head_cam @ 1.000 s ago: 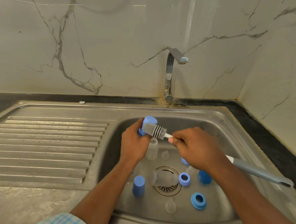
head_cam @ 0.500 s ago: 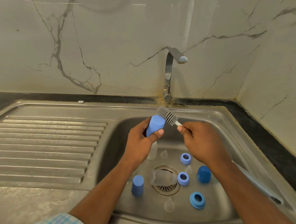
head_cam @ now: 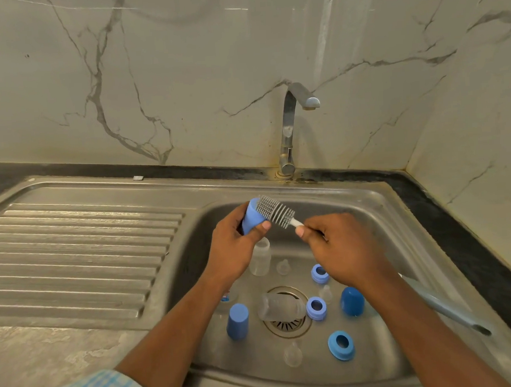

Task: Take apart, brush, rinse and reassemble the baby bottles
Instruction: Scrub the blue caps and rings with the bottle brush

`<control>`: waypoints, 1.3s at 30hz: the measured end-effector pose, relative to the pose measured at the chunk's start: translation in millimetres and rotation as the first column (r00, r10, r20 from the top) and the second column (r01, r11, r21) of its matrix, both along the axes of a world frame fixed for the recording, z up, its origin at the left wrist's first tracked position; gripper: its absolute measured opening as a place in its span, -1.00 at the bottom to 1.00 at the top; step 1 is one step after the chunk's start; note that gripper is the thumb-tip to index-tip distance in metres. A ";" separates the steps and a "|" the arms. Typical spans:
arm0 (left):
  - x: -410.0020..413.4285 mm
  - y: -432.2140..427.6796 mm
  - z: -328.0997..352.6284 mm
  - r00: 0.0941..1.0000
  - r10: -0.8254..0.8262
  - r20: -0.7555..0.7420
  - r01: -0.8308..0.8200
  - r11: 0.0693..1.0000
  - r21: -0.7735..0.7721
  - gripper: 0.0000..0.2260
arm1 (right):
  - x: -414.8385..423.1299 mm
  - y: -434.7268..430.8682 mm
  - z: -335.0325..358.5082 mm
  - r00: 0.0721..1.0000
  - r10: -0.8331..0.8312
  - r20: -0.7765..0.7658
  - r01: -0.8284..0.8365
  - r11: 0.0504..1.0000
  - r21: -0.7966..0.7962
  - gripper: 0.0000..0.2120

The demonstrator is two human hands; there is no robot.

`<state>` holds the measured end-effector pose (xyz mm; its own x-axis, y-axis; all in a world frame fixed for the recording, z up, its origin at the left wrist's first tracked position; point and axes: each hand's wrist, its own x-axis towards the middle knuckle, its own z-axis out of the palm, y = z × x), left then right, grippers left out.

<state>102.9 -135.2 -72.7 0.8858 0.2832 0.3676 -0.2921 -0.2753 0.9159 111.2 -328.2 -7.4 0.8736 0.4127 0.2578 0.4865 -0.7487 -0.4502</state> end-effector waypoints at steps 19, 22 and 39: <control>2.9 13.5 -1.4 0.989 0.100 -0.111 -0.087 0.990 0.113 -0.66 | 16.6 -12.8 -10.9 0.981 -0.191 -0.039 0.189 0.981 -0.055 -0.59; 2.9 17.2 -1.9 0.972 0.087 -0.217 -0.059 0.990 0.131 -0.64 | 14.1 -9.0 -10.8 0.983 -0.175 -0.050 0.172 0.983 -0.064 -0.59; 3.6 9.7 -29.9 0.909 0.105 -0.403 0.120 0.860 0.496 -0.66 | 25.7 -9.5 -27.1 0.967 -0.162 -0.198 0.157 0.987 -0.042 -0.57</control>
